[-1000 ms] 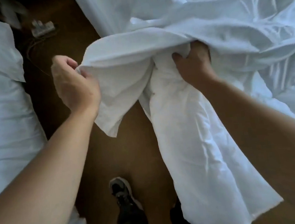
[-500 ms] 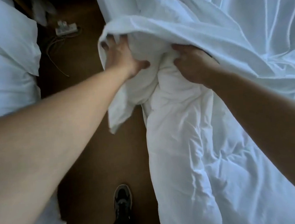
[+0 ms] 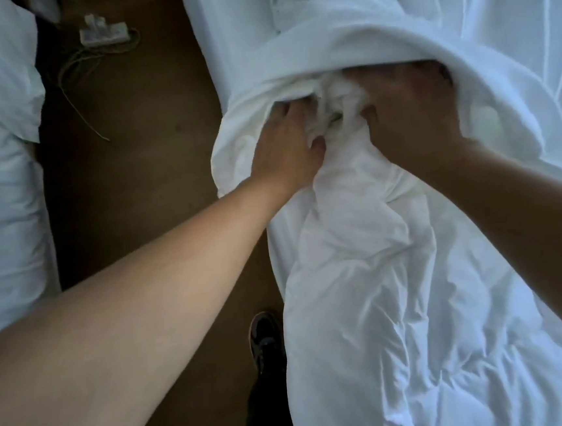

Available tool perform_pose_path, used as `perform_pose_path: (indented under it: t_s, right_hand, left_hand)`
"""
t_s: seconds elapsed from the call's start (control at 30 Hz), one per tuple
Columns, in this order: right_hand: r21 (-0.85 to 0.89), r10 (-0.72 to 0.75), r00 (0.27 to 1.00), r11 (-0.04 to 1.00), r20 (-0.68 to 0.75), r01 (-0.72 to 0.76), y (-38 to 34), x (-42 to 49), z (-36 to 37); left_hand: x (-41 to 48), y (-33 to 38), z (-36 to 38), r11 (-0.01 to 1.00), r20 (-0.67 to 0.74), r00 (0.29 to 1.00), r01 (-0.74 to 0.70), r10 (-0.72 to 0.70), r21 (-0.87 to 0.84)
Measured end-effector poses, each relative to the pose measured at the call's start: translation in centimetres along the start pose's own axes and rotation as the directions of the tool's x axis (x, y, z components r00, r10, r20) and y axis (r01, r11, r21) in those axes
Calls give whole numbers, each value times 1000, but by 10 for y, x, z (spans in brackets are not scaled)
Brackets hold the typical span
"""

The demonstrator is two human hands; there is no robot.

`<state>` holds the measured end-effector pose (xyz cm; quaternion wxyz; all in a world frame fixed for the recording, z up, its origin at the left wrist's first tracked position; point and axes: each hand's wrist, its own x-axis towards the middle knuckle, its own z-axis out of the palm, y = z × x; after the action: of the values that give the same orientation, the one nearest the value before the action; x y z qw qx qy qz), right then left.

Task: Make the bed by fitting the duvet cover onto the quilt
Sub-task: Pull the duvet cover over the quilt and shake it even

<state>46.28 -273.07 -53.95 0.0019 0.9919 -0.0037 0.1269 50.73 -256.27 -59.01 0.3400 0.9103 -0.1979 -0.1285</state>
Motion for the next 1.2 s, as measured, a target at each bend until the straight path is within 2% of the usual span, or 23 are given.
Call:
perform_pose_path:
  t_s: [0.07, 0.17, 0.27, 0.33, 0.43, 0.53, 0.6, 0.63, 0.7, 0.8, 0.9, 0.97, 1.03, 1.1, 1.13, 1.2]
  right_hand:
    - [-23, 51, 995, 999, 82, -49, 5, 22, 1]
    - [76, 61, 980, 994, 189, -76, 11, 58, -3]
    - [176, 39, 909, 977, 415, -122, 11, 82, -18]
    - [241, 36, 869, 955, 493, -176, 10, 87, -24]
    - [279, 64, 912, 941, 406, -190, 4, 76, -21]
    - [274, 122, 980, 948, 155, -162, -8, 49, -15]
    - [194, 176, 984, 965, 30, -178, -21, 25, -13]
    - [137, 208, 978, 968, 21, -209, -27, 11, -10]
    - [2, 283, 954, 959, 102, -285, -37, -17, -1]
    - [-132, 434, 879, 900, 198, -415, -37, -39, 12]
    - [-81, 492, 821, 867, 290, -491, -29, -34, 28]
    - [34, 425, 823, 882, 378, -471, -25, -27, 38]
    - [148, 408, 847, 867, 341, -477, -19, -15, 38]
    - [194, 474, 832, 822, 287, -535, -11, 2, 23]
    - [178, 500, 829, 818, 252, -547, -7, 10, 12]
    - [90, 439, 892, 889, 108, -449, -1, 22, -17]
  left_hand:
    - [28, -3, -6, 999, -77, 997, 29, -30, -21]
    - [47, 4, -3, 994, -62, 992, 108, -107, 5]
    - [46, 9, 2, 979, -254, 951, 143, -176, -144]
    - [41, 12, 5, 959, -321, 921, 145, -221, -244]
    - [38, 17, 13, 933, -333, 901, 171, -278, -317]
    - [42, 22, 15, 923, -348, 884, 195, -312, -332]
    - [44, 25, 16, 920, -342, 880, 218, -329, -324]
    - [44, 25, 17, 920, -331, 884, 225, -331, -320]
    - [40, 24, 18, 919, -292, 902, 217, -318, -330]
    - [22, 16, 24, 942, -245, 942, 154, -231, -299]
    - [5, 11, 32, 968, -253, 953, 113, -169, -222]
    - [1, 12, 33, 968, -306, 936, 103, -172, -227]
    - [-3, 18, 32, 960, -353, 916, 97, -189, -261]
    - [-11, 29, 32, 955, -409, 896, 53, -175, -292]
    - [-16, 37, 31, 955, -445, 883, 13, -149, -295]
    - [-25, 57, 30, 945, -493, 863, -63, -111, -322]
